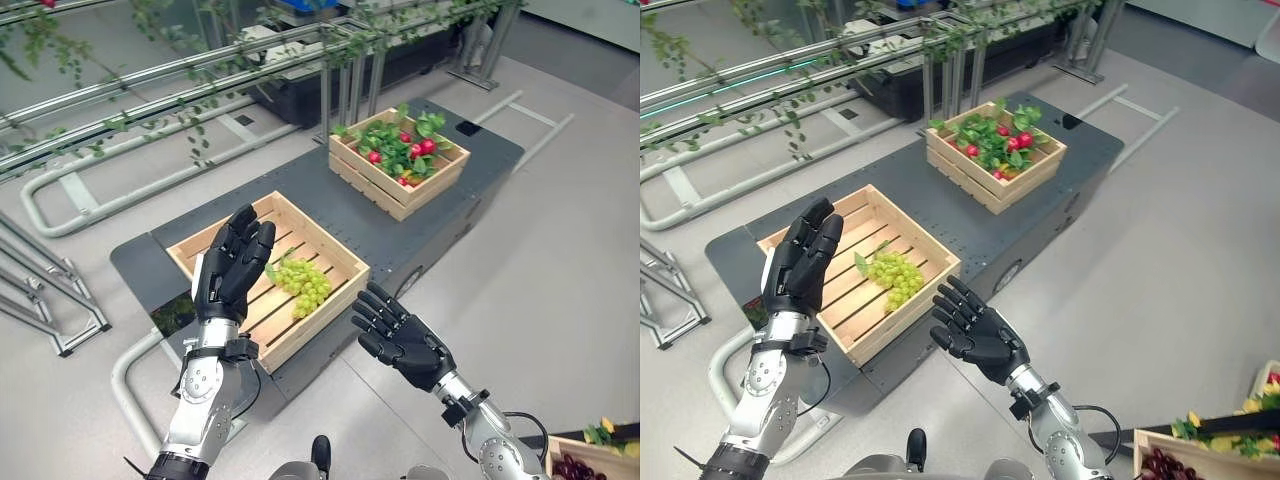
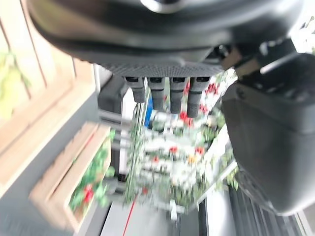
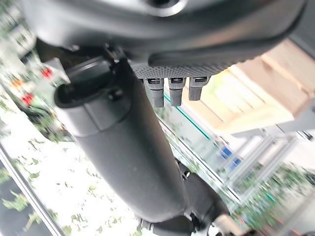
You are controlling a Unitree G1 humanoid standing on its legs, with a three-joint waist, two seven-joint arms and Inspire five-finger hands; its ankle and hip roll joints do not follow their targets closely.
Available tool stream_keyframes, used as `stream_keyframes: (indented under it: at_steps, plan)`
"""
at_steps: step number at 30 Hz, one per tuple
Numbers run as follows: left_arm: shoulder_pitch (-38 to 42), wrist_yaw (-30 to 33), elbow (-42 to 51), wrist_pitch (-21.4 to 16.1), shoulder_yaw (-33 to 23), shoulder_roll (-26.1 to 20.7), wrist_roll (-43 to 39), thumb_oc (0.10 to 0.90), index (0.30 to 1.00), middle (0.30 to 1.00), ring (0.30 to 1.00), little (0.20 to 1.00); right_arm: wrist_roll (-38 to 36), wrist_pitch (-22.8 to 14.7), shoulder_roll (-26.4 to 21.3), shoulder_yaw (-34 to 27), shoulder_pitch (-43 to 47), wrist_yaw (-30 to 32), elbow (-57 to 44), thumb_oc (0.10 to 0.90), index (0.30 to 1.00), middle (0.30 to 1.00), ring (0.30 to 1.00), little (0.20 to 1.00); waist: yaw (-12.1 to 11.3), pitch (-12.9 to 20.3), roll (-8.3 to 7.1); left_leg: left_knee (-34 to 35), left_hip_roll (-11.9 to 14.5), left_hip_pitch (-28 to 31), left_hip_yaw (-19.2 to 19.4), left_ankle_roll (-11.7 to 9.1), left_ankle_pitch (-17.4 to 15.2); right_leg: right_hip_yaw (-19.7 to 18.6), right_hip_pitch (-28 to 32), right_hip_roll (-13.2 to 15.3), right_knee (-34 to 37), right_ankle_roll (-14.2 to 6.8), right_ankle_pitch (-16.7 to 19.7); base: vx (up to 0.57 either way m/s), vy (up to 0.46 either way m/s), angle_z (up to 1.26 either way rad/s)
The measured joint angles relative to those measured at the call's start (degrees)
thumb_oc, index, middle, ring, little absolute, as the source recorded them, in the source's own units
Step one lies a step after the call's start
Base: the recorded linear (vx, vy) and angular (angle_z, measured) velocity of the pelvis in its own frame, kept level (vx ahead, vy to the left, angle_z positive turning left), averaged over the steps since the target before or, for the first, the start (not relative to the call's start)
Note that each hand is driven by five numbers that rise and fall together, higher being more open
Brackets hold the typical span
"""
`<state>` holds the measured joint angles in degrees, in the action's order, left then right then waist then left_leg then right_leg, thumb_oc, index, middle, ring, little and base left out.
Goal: Pick up the fruits from the basket on one side to the basket on the other side
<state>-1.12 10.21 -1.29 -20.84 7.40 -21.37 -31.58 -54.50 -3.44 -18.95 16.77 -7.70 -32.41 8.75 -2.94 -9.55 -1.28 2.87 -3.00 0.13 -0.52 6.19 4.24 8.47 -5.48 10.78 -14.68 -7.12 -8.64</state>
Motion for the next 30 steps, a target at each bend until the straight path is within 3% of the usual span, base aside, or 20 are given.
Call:
stream_keyframes:
  at_steps: [2, 6, 8, 9, 10, 11, 12, 14, 17, 19, 22, 24, 25, 26, 27, 29, 30]
  plan:
    - [0.8, 0.2, -1.8, 0.0, 0.8, 0.2, 1.0, 0.800, 0.900, 0.900, 0.900, 0.900, 0.0, 0.0, -0.1, 0.0, 0.1, -1.0, 0.1, 0.800, 0.900, 0.900, 0.900, 0.900, 0.7, 0.0, -0.09, -0.1, -0.4, -0.4, -4.1, 0.1, -0.1, -5.0, -0.3, -1.6, 8.4, -3.1, 2.5, 0.19, -0.164, 0.91]
    - [1.1, 0.1, -4.1, 0.7, 1.5, 0.2, 2.4, 0.800, 0.900, 0.900, 0.900, 0.900, -0.1, 0.0, -0.5, 0.1, 0.9, -2.9, 0.1, 0.800, 0.900, 0.900, 0.900, 0.900, 1.7, -0.4, -0.84, -0.5, -0.5, -0.2, -9.9, -0.9, -0.6, -11.3, -1.0, -2.2, 20.1, -2.9, 9.9, 0.22, -0.226, 0.96]
    - [1.1, 0.1, -4.4, 1.0, 1.6, -0.6, 2.8, 0.800, 0.900, 0.900, 0.900, 0.900, -0.5, 0.0, -0.5, 0.2, 0.6, -3.6, 0.1, 0.800, 0.900, 0.900, 0.900, 0.900, 2.0, -1.0, -2.96, -1.1, -0.9, 0.7, -11.0, -2.5, -1.5, -13.0, -0.6, -1.8, 20.1, -2.6, 10.5, 0.18, -0.261, 0.89]
    - [1.1, 0.1, -4.4, 1.0, 1.7, -1.8, 2.9, 0.800, 0.900, 0.900, 0.900, 0.900, -0.6, 0.0, -0.3, 0.2, 0.4, -4.0, 0.1, 0.800, 0.900, 0.900, 0.900, 0.900, 2.1, -1.3, -5.25, -2.3, -1.6, 0.8, -11.4, -3.8, -2.5, -14.6, 0.3, -1.5, 19.8, -2.3, 10.5, 0.30, -0.434, 1.18]
    - [1.1, 0.0, -4.7, 1.4, 1.8, -1.8, 2.9, 0.800, 0.900, 0.900, 0.900, 0.900, -0.7, 0.0, -0.8, -0.1, 0.5, -4.1, 0.3, 0.800, 0.900, 0.900, 0.900, 0.900, 2.7, -2.0, -5.25, -4.7, -0.4, -0.3, -11.5, -5.3, -4.2, -14.4, 1.6, -2.5, 18.4, -2.7, 13.7, 0.31, -0.462, 1.27]
    - [1.0, -0.1, -4.8, 1.5, 1.9, -1.7, 3.1, 0.800, 0.900, 0.900, 0.900, 0.900, -0.8, 0.0, -1.2, -0.2, 0.6, -4.1, 0.3, 0.800, 0.900, 0.900, 0.900, 0.900, 3.0, -2.4, -4.67, -6.4, 0.6, -1.1, -11.5, -6.0, -5.3, -14.8, 1.9, -3.9, 17.1, -2.4, 13.5, 0.32, -0.505, 1.43]
    - [0.8, -0.1, -4.8, 1.9, 2.3, -1.8, 3.7, 0.800, 0.900, 0.900, 0.900, 0.900, -2.0, 0.1, -1.8, -0.1, 0.7, -4.1, 0.3, 0.800, 0.900, 0.900, 0.900, 0.900, 3.5, -3.0, -3.67, -8.8, 2.5, -1.4, -11.4, -7.2, -6.7, -14.7, 2.5, -6.5, 14.7, 0.1, 11.7, 0.18, -0.295, 0.92]
    - [-0.1, 0.0, -4.8, 2.0, 1.8, -1.4, 4.5, 0.800, 0.900, 0.900, 0.900, 0.900, -2.2, 0.3, -2.5, 0.0, 2.0, -4.2, 0.5, 0.800, 0.900, 0.900, 0.900, 0.900, 1.8, -3.5, -2.69, -6.6, 6.0, 0.6, -10.9, -8.5, -6.3, -13.0, 3.8, -8.9, 14.3, 1.5, 11.0, 0.20, -0.271, 0.52]
    - [-0.3, 0.5, -4.8, 2.1, 1.9, -1.3, 5.2, 0.800, 0.900, 0.900, 0.900, 0.900, -2.3, 0.8, -3.9, -0.2, 5.0, -4.1, 0.1, 0.800, 0.900, 0.900, 0.900, 0.900, 2.0, -3.5, -1.65, -2.8, 9.3, 1.3, -9.9, -8.5, -5.5, -9.7, 5.4, -11.0, 15.7, 3.8, 10.6, 0.21, -0.304, 0.52]
    - [-0.3, 0.4, -4.8, 2.6, 2.0, -1.4, 7.0, 0.800, 0.900, 0.900, 0.900, 0.900, -2.5, 1.1, -4.8, -0.7, 4.8, -3.9, -1.4, 0.800, 0.900, 0.900, 0.900, 0.900, 3.0, -3.4, -1.35, -2.3, 10.4, 0.8, -9.0, -7.0, -4.9, -6.6, 6.0, -11.3, 15.8, 4.8, 10.0, 0.10, -0.220, 0.70]
    - [0.1, 0.0, -5.0, 2.6, 2.7, -1.7, 7.9, 0.800, 0.900, 0.900, 0.900, 0.900, -2.5, 2.0, -5.5, -2.1, 2.7, -3.7, -3.0, 0.800, 0.900, 0.900, 0.900, 0.900, 4.7, -3.3, -1.24, -2.4, 10.7, -1.4, -2.8, -6.8, -1.9, -1.9, 6.3, -10.7, 16.1, 5.5, 8.9, 0.08, -0.155, 0.88]
    - [2.8, -1.4, -6.9, 2.6, 4.5, -1.8, 9.3, 0.800, 0.900, 0.900, 0.900, 0.900, -2.2, 2.0, -5.6, -3.8, -0.4, -3.5, -2.9, 0.800, 0.900, 0.900, 0.900, 0.900, 6.2, -3.1, -0.88, -1.2, 9.3, -3.4, 2.8, -2.7, 1.1, 3.6, 7.3, -8.9, 17.7, 5.3, 8.5, 0.04, 0.001, 1.42]
    - [3.3, -1.8, -6.9, 2.6, 5.1, -2.0, 9.5, 0.800, 0.900, 0.900, 0.900, 0.900, -2.0, 2.0, -5.9, -3.9, -1.0, -3.4, -2.3, 0.800, 0.900, 0.900, 0.900, 0.900, 7.3, -2.6, 0.15, 0.0, 9.6, -3.3, 5.9, -0.4, -0.4, 4.9, 7.4, -8.9, 17.7, 5.2, 8.0, 0.02, 0.101, 1.48]
    - [4.0, -2.0, -6.9, 2.5, 5.7, -2.3, 9.5, 0.800, 0.900, 0.900, 0.900, 0.900, -1.6, 2.0, -6.0, -4.0, -1.5, -3.2, -1.9, 0.800, 0.900, 0.900, 0.900, 0.900, 7.8, -2.4, 0.63, 0.0, 10.1, -3.8, 8.4, -0.2, -0.6, 4.7, 7.5, -8.5, 17.4, 4.8, 7.4, 0.02, 0.106, 1.11]
    - [4.2, -2.0, -6.9, 2.5, 5.8, -2.4, 9.6, 0.800, 0.900, 0.900, 0.900, 0.900, -1.6, 2.0, -6.1, -4.0, -1.7, -3.2, -1.8, 0.800, 0.900, 0.900, 0.900, 0.900, 8.0, -2.2, 1.01, -0.3, 10.1, -4.2, 8.8, -0.6, -0.3, 4.8, 7.6, -8.4, 17.2, 4.6, 7.0, 0.04, 0.161, 0.75]
    - [4.3, -1.3, -7.4, 2.0, 5.9, -2.5, 11.7, 0.800, 0.900, 0.900, 0.900, 0.900, 0.5, 2.0, -6.3, -4.0, -1.0, -3.6, 0.4, 0.800, 0.900, 0.900, 0.900, 0.900, 8.1, -1.4, 2.29, 0.4, 9.8, -4.2, 7.1, -4.0, 1.8, 4.3, 7.5, -8.3, 16.5, 3.9, 6.1, 0.06, 0.218, 0.36]
    - [5.1, -0.5, -8.0, 1.5, 6.3, -2.8, 13.1, 0.800, 0.900, 0.900, 0.900, 0.900, 0.9, 2.0, -6.7, -3.8, 0.1, -4.0, 3.0, 0.800, 0.900, 0.900, 0.900, 0.900, 8.0, -0.9, 3.03, 1.2, 9.5, -4.3, 5.1, -6.8, 2.7, 3.3, 7.0, -8.2, 16.7, 3.4, 6.0, 0.05, 0.207, 0.07]
